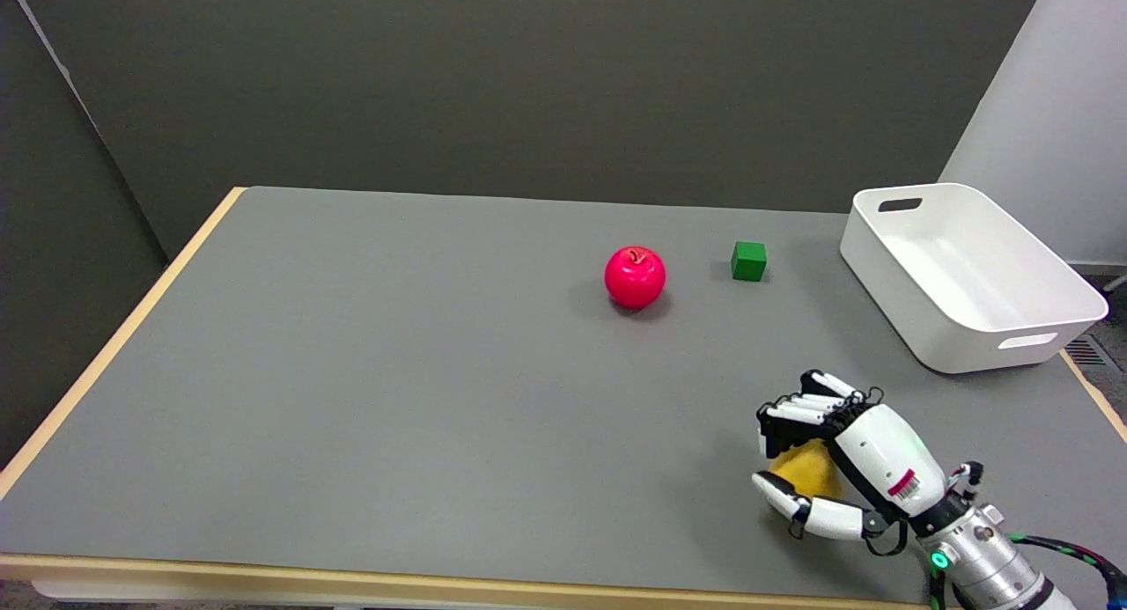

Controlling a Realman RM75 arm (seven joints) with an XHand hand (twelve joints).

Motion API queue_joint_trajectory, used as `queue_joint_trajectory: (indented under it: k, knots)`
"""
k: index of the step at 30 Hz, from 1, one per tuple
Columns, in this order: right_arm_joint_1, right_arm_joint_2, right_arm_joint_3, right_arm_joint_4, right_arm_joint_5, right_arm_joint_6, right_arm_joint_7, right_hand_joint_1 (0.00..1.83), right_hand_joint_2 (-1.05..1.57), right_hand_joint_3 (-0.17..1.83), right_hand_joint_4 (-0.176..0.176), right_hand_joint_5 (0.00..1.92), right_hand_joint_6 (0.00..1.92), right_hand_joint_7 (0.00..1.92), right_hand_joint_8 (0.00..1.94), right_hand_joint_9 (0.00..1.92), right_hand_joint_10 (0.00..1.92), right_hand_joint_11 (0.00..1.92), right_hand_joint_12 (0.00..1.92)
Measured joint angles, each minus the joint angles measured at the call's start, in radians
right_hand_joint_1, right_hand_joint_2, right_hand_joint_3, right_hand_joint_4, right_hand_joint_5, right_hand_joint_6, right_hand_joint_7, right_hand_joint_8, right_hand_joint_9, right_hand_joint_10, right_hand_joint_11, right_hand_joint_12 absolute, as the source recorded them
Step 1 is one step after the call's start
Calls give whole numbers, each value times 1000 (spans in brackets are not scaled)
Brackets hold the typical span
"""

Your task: Pick up the yellow pear.

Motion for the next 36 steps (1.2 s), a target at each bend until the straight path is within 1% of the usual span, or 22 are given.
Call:
queue_joint_trajectory:
  k: [1,3,9,10,11,12,18,22,24,25,26,27,28,29,30,31,32,33,36]
  knots:
    - [7,0,0,-2,-4,3,0,924,841,851,176,781,1574,953,1940,1065,1921,616,1921]
    - [22,0,1,-7,-11,7,0,950,712,1107,176,845,1646,1058,1941,1158,1921,793,1921]
    - [69,8,1,-16,-27,16,2,925,684,1260,176,844,1784,1118,1941,1244,1921,903,1921]
    - [78,10,1,-17,-30,17,3,930,668,1178,161,852,1823,1126,1941,1254,1921,930,1921]
    - [84,12,1,-18,-31,18,3,943,636,1004,131,868,1884,1137,1941,1265,1921,970,1921]
    - [93,14,1,-18,-33,18,4,952,616,896,112,879,1921,1144,1941,1272,1921,996,1921]
    - [138,29,-2,-22,-44,13,5,966,608,899,106,894,1921,1156,1941,1287,1921,1030,1921]
    - [165,35,-5,-28,-49,5,6,967,604,896,89,888,1921,1143,1941,1287,1921,988,1921]
    - [175,36,-6,-31,-52,2,7,953,664,1148,161,865,1734,1064,1941,1223,1921,847,1921]
    - [180,37,-7,-32,-52,1,7,951,705,1123,176,852,1653,1012,1941,1186,1921,766,1921]
    - [183,37,-7,-33,-52,-1,7,951,745,1018,176,839,1594,963,1941,1152,1921,694,1921]
    - [186,38,-8,-35,-52,-2,7,894,764,929,160,800,1513,936,1884,1090,1921,603,1921]
    - [187,38,-8,-35,-52,-3,7,720,738,886,110,707,1394,960,1711,973,1921,480,1921]
    - [189,38,-9,-37,-51,-4,7,624,731,878,88,654,1328,954,1527,929,1921,398,1921]
    - [189,39,-9,-37,-48,-5,7,594,740,898,89,635,1308,926,1346,944,1921,355,1921]
    - [189,39,-9,-38,-45,-5,7,549,740,907,90,597,1229,885,1208,915,1815,341,1921]
    - [187,39,-10,-39,-40,-5,7,473,729,907,89,527,1052,817,1074,825,1549,355,1921]
    - [184,39,-10,-39,-35,-5,7,411,718,908,88,467,904,758,961,749,1342,373,1921]
    - [170,39,-10,-40,-17,-5,7,349,698,914,81,393,734,661,800,650,1254,458,1921]
